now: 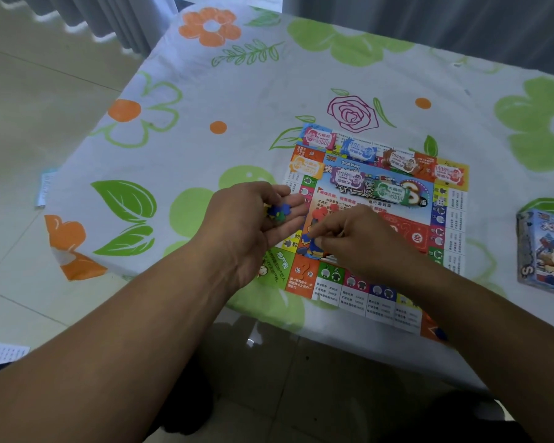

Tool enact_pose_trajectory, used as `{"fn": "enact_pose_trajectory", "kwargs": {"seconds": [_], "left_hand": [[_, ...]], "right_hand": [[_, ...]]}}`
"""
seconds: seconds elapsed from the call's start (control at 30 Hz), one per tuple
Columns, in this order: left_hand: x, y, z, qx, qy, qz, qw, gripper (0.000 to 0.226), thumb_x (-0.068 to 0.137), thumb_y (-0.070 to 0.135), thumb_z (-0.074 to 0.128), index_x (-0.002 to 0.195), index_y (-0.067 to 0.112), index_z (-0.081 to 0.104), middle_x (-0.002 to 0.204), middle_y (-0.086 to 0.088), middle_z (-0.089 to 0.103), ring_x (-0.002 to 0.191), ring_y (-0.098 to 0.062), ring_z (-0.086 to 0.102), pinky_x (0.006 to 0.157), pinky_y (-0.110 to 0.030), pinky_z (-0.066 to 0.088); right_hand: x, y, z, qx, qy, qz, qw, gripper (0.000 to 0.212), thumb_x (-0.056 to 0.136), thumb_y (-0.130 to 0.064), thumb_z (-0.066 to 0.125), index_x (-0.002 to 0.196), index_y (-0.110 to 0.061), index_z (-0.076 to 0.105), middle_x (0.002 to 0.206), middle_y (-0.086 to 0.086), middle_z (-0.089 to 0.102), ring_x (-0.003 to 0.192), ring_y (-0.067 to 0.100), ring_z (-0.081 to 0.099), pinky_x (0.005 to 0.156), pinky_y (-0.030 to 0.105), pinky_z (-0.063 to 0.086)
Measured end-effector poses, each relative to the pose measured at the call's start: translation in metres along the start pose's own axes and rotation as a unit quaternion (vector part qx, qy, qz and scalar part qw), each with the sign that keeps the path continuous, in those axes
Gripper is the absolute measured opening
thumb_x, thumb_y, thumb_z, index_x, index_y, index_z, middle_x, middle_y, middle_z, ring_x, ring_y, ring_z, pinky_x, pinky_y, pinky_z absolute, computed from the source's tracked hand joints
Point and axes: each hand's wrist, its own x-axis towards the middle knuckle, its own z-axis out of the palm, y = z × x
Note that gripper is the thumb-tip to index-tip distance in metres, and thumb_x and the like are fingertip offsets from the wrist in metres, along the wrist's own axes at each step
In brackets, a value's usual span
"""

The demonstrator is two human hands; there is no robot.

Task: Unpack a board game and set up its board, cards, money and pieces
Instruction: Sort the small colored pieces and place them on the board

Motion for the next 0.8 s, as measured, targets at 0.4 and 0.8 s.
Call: {"fn": "enact_pose_trajectory", "kwargs": {"seconds": [0.4, 0.8], "left_hand": [[-0.002, -0.001, 0.005, 0.003, -0.023, -0.023, 0.999, 0.025, 0.091, -0.002, 0.04, 0.103, -0.004, 0.062, 0.097, -0.021, 0.075, 0.091, -0.032, 0.074, 0.076, -0.036, 0.062], [-0.002, -0.01, 0.021, 0.003, -0.066, -0.044, 0.997, 0.037, 0.091, -0.002, 0.032, 0.112, -0.006, 0.062, 0.099, -0.021, 0.074, 0.087, -0.03, 0.075, 0.073, -0.034, 0.063]], "right_hand": [[-0.003, 0.007, -0.023, -0.026, 0.063, 0.025, 0.997, 0.009, 0.083, -0.019, 0.08, 0.08, -0.02, 0.071, 0.074, -0.004, 0.069, 0.07, 0.011, 0.067, 0.065, 0.033, 0.055], [-0.016, 0.018, -0.032, -0.039, 0.008, 0.056, 0.998, 0.01, 0.089, -0.022, 0.074, 0.079, -0.021, 0.075, 0.074, -0.005, 0.07, 0.07, 0.013, 0.067, 0.068, 0.037, 0.058]]}}
